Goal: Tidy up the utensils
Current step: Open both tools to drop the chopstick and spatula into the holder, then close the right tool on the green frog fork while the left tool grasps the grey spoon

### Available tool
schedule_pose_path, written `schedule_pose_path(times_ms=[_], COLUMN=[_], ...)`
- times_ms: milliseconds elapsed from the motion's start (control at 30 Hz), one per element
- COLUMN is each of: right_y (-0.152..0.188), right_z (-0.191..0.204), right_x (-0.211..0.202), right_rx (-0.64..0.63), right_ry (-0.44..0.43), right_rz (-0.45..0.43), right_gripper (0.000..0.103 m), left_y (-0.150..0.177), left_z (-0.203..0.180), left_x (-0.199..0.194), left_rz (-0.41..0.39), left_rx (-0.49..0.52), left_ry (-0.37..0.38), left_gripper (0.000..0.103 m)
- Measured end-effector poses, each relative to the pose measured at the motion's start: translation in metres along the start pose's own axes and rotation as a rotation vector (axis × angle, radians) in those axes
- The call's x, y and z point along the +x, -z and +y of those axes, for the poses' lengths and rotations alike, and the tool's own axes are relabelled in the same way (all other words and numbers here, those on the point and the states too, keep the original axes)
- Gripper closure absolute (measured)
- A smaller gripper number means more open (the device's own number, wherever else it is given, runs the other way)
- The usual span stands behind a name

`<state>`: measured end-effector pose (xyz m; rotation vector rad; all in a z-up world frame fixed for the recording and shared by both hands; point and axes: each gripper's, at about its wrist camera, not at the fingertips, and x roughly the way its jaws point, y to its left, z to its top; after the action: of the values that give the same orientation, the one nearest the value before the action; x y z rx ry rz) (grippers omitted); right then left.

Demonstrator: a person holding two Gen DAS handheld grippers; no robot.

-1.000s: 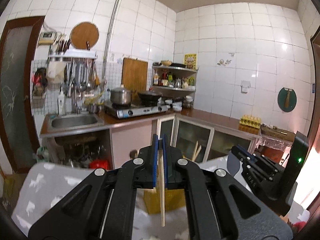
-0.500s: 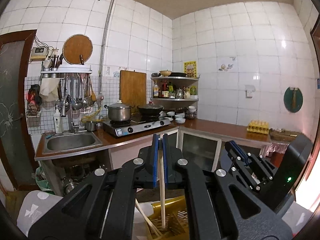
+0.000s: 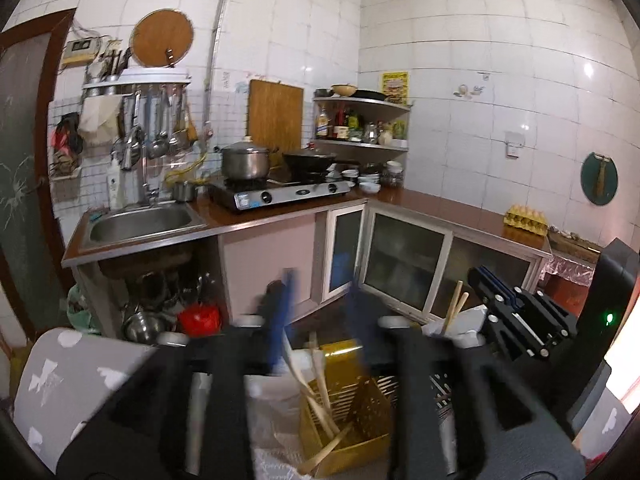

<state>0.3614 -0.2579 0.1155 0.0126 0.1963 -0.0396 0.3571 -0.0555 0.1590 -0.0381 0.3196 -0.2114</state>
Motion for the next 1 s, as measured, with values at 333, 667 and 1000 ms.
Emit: schedule_pose_path(times_ms=[333, 667, 1000], right_y=[0.004, 0.083, 0.171], right_z=[-0.027, -0.012, 0.022], right_x=[-0.052, -0.105, -0.127], right_rx=[0.033, 0.026, 0.036], right_ry=[0.002, -0.014, -0.024], right_rz=[0.179, 0.392, 0.558], right_gripper=[0.042, 0.035, 0.035], left_y=[-0.001, 0.081, 0.170], left_z=[0.031, 0.065, 0.070], left_x=[-0.079, -0.107, -0.096], left_rz=[0.004, 0.159, 0.341], left_rx=[-0.060, -0.060, -0.033], left_ry=[-0.080, -0.144, -0.193], left_gripper=[0.005, 0.005, 0.005])
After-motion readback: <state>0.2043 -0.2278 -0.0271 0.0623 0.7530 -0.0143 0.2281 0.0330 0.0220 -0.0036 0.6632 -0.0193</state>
